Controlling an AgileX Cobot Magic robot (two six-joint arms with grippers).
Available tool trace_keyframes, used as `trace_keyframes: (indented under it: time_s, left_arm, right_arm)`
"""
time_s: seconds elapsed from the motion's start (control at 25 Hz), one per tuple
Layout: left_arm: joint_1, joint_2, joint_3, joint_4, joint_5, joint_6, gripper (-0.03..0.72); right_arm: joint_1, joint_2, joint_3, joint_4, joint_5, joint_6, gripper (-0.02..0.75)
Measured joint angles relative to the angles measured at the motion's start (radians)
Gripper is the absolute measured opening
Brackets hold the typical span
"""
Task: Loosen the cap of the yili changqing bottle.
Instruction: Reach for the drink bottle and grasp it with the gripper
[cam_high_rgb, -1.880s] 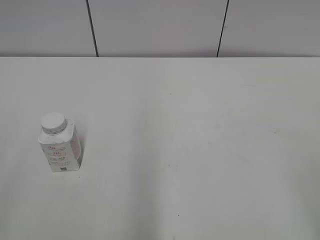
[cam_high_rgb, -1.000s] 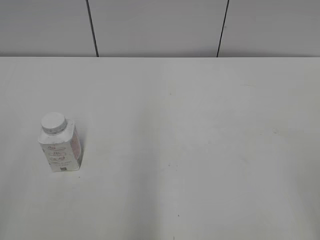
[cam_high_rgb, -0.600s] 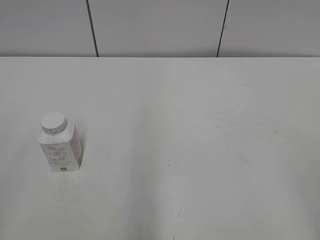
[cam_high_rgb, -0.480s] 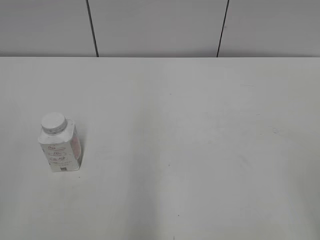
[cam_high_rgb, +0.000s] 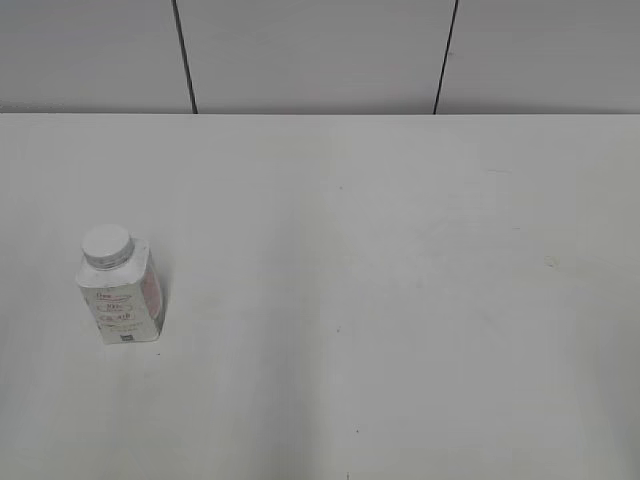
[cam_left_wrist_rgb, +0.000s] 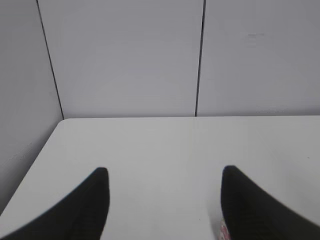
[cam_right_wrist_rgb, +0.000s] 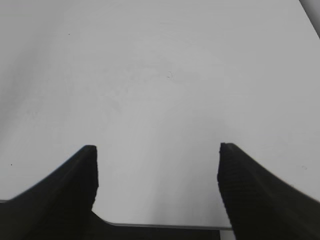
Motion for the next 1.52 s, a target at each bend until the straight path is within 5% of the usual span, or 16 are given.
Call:
trace_keyframes:
  time_s: [0.76,1.52]
  left_arm:
    - [0.000,0.399,0.019,0.000,-0.514,0.000,0.439]
    - [0.000,0.862,0.020,0.010,-0.796,0.000,0.439]
  right_arm:
    - [0.000,0.000,0.000,0.000,0.000,0.000,0.587]
    - [0.000,0.000,0.000,0.000,0.000,0.000,0.587]
